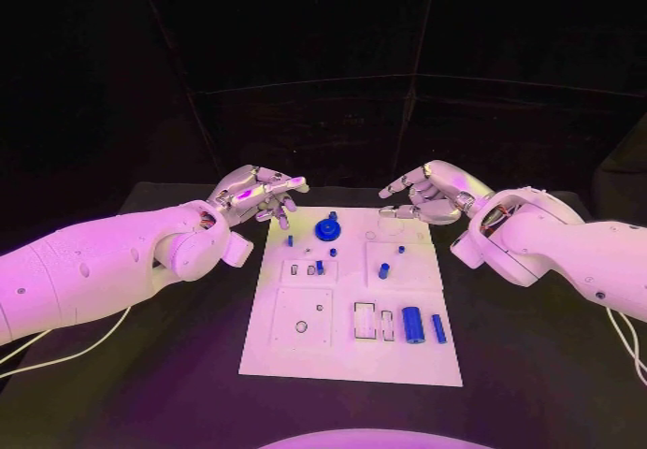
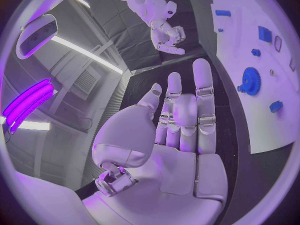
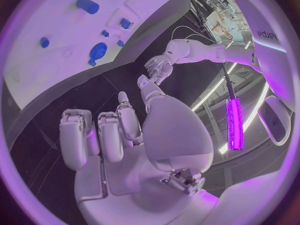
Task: Assemble the parts on the task board
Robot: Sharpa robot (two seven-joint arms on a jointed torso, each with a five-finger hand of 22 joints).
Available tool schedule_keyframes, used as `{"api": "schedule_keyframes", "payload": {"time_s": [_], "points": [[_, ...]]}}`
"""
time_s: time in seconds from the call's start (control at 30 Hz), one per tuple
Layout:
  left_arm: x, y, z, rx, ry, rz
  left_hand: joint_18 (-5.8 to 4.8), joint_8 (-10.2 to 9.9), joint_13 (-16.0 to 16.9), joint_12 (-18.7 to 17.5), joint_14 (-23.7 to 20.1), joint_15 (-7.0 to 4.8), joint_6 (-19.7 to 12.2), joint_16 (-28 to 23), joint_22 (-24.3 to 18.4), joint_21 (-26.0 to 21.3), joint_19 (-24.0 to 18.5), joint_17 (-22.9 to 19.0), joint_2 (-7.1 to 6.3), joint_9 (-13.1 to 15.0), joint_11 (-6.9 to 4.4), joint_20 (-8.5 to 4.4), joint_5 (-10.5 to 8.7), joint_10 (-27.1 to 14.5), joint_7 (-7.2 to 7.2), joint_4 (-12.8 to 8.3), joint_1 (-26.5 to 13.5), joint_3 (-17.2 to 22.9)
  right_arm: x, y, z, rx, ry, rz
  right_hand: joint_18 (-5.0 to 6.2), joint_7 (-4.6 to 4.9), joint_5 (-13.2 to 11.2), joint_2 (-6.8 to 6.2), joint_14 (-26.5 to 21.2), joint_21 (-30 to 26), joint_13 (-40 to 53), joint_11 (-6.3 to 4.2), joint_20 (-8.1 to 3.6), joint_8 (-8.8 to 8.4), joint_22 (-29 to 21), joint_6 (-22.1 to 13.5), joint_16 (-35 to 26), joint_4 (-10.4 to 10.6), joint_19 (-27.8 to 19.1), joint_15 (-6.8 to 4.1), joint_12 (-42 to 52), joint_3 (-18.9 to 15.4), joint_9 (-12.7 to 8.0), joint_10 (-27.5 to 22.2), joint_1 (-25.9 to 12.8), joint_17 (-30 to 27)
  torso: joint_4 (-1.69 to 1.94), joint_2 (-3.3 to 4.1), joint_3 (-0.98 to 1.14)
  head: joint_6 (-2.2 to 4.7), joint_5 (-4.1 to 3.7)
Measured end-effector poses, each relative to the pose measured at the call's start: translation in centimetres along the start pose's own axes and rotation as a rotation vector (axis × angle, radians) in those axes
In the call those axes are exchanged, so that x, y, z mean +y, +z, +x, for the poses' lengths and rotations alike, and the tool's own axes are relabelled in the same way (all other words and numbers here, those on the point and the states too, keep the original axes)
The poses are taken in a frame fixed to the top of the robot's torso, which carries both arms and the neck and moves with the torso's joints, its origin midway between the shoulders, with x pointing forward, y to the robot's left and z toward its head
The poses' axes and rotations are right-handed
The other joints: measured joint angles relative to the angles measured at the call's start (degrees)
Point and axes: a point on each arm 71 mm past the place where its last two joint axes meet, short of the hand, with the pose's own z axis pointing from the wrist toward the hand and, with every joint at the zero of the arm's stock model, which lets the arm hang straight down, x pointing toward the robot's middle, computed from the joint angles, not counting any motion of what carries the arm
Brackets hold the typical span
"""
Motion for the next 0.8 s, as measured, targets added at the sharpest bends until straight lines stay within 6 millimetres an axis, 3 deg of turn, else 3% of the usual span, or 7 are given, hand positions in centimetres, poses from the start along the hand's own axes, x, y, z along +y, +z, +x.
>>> {"api": "schedule_keyframes", "payload": {"time_s": [0.1,0.2,0.27,0.33,0.5,0.63,0.8], "points": [[-0.2,0.4,0.4,0.081,0.077,-0.101,-0.2,1.09,4.85,4.7,0.03,-0.03,-0.08,15.55,7.87,8.28,1.36,13.38,0.22,0.77,-0.42,-0.65,-0.59,-0.94,-0.19,3.04,-1.74,-2.01,-0.6,-0.4,-0.8,-0.011,0.008,0.02,0.0,0.0,0.0,0.11,0.0,0.0,0.0,0.0,0.0,0.0,0.0,0.0,-0.25,0.0,0.0,0.0,0.0,0.0,0.0,0.0,0.11,0.0,-0.08,-0.38,0.19,-0.19,0.21],[-0.1,0.8,1.1,0.175,0.19,-0.241,-1.23,2.74,9.38,9.46,0.03,-0.03,-0.71,18.39,18.02,16.87,2.82,14.56,-0.9,1.76,-0.58,-0.85,-0.6,-2.77,-0.81,6.36,-3.97,-5.33,-1.1,-0.7,-1.5,-0.018,0.014,0.036,0.0,0.0,0.0,0.11,0.0,0.0,0.0,0.0,0.0,0.08,0.0,0.0,-0.25,0.0,0.0,0.0,0.0,0.0,0.0,0.0,0.11,0.0,-0.1,-0.71,0.4,-0.42,0.33],[0.1,1.1,1.7,0.227,0.261,-0.323,-3.03,4.76,13.69,14.31,0.01,-0.26,-1.78,20.44,27.7,24.53,4.4,14.61,-0.84,2.91,-0.71,-1.05,-0.6,-4.9,-1.15,8.65,-3.87,-7.67,-1.3,-0.8,-1.7,-0.019,0.018,0.043,0.0,0.0,0.0,0.33,0.0,0.0,0.0,0.0,0.0,0.23,0.0,0.0,-0.25,0.0,0.0,0.0,0.0,0.0,0.0,0.0,0.33,0.0,-0.12,-0.91,0.52,-0.54,0.4],[0.3,1.4,2.5,0.279,0.342,-0.412,-3.23,7.45,18.18,19.37,0.05,-0.7,-3.07,21.54,33.95,29.39,4.67,14.61,-0.43,4.41,-0.47,-1.29,-0.6,-7.39,-1.03,10.67,-3.2,-9.98,-1.4,-0.9,-1.8,-0.019,0.022,0.049,0.0,0.0,0.16,0.33,0.0,0.0,0.0,0.0,0.0,0.22,0.0,0.0,-0.25,0.0,0.0,0.0,0.0,0.0,-0.01,0.0,0.33,0.0,-0.12,-1.04,0.62,-0.6,0.47],[0.7,2.3,3.8,0.351,0.503,-0.569,-3.37,14.76,33.19,34.34,0.01,-1.24,-4.08,22.22,39.35,33.51,4.67,14.6,-0.43,8.86,-1.53,-1.29,-0.6,-6.87,-1.92,14.4,-2.13,-14.02,-1.6,-0.9,-1.9,-0.015,0.027,0.059,0.0,0.0,0.33,0.33,0.0,-0.16,0.0,-0.21,0.0,0.22,0.0,0.0,-0.48,0.0,0.0,0.0,0.0,0.0,-0.01,-0.21,0.33,-0.01,-0.12,-1.29,0.74,-0.7,0.64],[0.9,3.2,4.6,0.372,0.608,-0.66,-4.11,18.39,37.06,38.21,0.22,-1.44,-5.05,22.62,41.5,35.07,4.76,14.6,-1.78,11.56,-1.93,-1.6,-0.6,-7.08,-2.82,18.73,-5.11,-18.34,-1.8,-0.9,-2.0,-0.012,0.026,0.069,0.0,0.0,0.33,0.33,0.0,-0.21,0.0,-0.21,0.0,0.22,0.0,0.0,-0.67,0.0,0.0,0.0,0.0,0.0,-0.01,-0.21,0.33,-0.01,-0.12,-1.31,0.75,-0.77,0.85],[1.2,3.9,5.2,0.373,0.711,-0.74,-4.11,21.97,39.03,40.33,0.02,-1.65,-7.58,22.65,43.0,36.1,4.66,14.6,-0.71,14.4,-2.15,-1.7,-0.6,-7.3,-2.74,18.76,-0.38,-18.38,-2.0,-0.8,-2.0,-0.007,0.026,0.081,0.0,-0.2,0.33,0.33,0.0,-0.44,0.0,-0.21,0.0,0.22,0.0,0.2,-0.67,0.0,0.0,0.0,0.0,0.0,-0.01,-0.21,0.33,-0.01,-0.17,-1.32,0.75,-0.87,0.92]]}}
